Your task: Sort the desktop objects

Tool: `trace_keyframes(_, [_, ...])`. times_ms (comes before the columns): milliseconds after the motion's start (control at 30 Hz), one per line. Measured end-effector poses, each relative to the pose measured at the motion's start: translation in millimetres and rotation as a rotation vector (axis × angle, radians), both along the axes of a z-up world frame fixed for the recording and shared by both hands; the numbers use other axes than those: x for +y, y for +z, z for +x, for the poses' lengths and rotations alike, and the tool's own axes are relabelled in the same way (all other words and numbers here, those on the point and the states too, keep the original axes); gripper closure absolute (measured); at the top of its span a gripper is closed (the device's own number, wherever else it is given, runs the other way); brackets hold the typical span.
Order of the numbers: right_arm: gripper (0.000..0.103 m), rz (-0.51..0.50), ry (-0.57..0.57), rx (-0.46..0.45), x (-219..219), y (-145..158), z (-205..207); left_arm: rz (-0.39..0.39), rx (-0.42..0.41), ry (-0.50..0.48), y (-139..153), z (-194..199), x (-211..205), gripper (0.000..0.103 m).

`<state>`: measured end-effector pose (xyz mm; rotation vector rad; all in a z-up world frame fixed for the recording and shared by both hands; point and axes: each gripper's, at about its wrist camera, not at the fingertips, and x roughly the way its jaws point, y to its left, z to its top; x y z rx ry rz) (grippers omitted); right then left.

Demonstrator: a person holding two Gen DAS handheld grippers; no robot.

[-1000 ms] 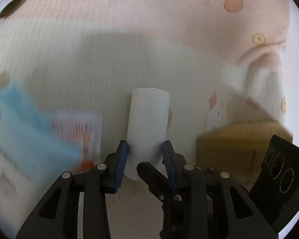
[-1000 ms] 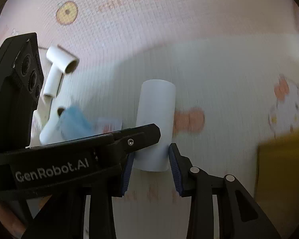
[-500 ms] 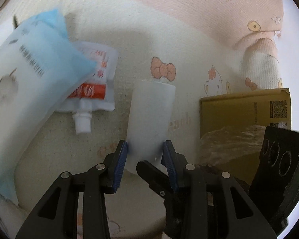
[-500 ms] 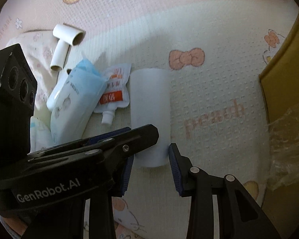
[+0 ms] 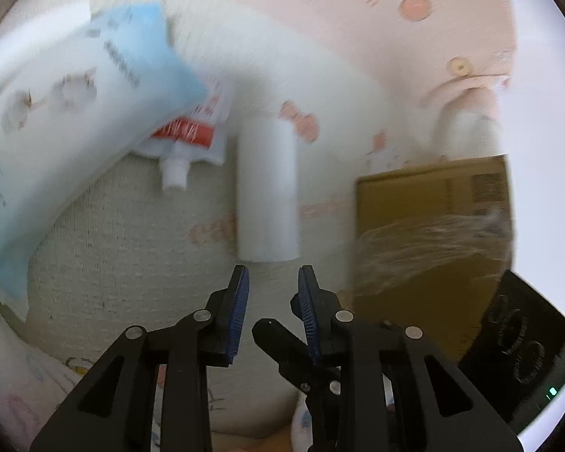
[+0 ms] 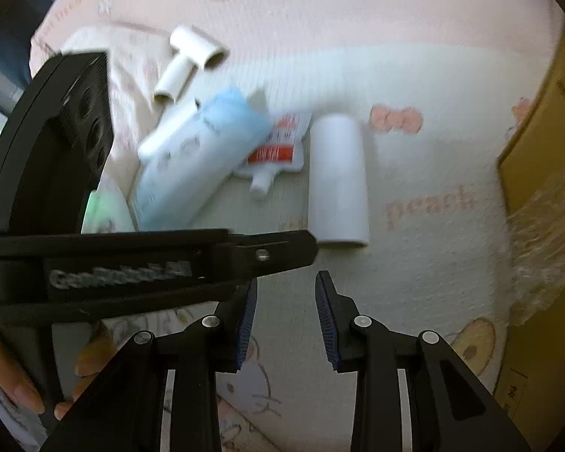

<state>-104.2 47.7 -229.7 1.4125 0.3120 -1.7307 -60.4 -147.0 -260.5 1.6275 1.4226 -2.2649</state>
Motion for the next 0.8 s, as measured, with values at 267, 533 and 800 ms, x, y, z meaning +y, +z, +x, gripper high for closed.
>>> trace_keyframes(267, [0.045, -0.055, -0.046, 0.065, -3, 8, -9, -0.053, 0.064, -0.010, 14, -19, -9, 0.054])
trace_keyframes(533, [0.034, -0.087, -0.142, 0.004, -14, -10, -42, -0.049, 0.000, 0.009, -5, -53, -14, 0.051])
trace_keyframes(800, [0.036, -0.057, -0.111, -0.033, -30, -26, -54, -0.071, -0.064, 0.012, -21, -71, -17, 0.055])
